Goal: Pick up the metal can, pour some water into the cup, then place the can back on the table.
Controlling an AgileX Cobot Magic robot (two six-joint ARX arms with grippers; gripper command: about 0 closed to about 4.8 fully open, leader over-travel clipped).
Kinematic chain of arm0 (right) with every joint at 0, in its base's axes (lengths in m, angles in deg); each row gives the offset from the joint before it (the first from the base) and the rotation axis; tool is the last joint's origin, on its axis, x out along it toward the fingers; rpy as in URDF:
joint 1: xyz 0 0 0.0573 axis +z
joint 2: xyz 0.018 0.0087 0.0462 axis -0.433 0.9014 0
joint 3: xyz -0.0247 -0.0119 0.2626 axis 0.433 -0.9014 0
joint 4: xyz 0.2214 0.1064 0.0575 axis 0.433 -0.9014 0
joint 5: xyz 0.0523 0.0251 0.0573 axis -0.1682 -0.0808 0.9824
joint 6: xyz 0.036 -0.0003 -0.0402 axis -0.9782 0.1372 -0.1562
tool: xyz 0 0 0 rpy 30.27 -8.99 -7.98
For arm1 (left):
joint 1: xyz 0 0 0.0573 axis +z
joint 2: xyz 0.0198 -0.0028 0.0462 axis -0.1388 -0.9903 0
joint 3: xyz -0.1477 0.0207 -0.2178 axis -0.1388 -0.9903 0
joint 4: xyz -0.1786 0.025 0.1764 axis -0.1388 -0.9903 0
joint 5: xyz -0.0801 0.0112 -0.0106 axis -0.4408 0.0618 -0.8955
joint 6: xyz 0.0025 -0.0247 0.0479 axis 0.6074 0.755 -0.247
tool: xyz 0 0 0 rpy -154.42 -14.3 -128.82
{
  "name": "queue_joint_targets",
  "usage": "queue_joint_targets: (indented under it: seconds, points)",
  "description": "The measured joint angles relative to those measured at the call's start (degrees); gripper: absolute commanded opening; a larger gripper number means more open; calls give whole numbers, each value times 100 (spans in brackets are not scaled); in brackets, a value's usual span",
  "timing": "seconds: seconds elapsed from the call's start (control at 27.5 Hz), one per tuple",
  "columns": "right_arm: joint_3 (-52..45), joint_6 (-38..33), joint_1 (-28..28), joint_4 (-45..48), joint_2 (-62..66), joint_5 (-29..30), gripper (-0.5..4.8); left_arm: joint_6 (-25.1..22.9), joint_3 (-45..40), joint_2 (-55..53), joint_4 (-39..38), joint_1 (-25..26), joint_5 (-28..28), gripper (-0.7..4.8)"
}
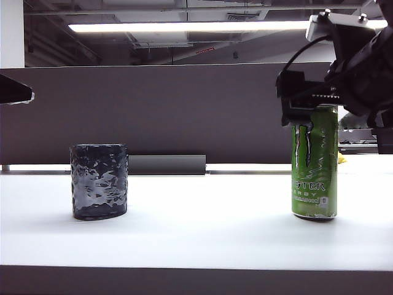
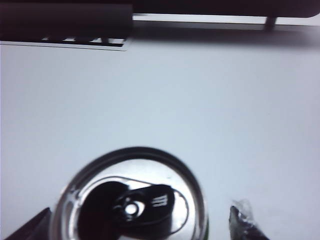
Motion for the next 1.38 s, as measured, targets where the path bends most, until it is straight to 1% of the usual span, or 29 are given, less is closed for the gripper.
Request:
queue_joint_targets:
  seconds: [0.36,0.65,0.91,1.09,1.38]
  points:
    - [0,-118,-13,118,365,-103,479,0,0,0,0,0,0,-5]
    - [-2,-175,-17,619,874,-105,479,0,0,0,0,0,0,-5]
    - [-2,-232,-42,667,925,-168,479,0,0,0,0,0,0,-5]
    - [-15,-256,-188,669,927,-160,479,0,0,0,2,0,0,-5]
    - [-94,-297,-286,710,929,11,479,2,0,0,2,0,0,-5]
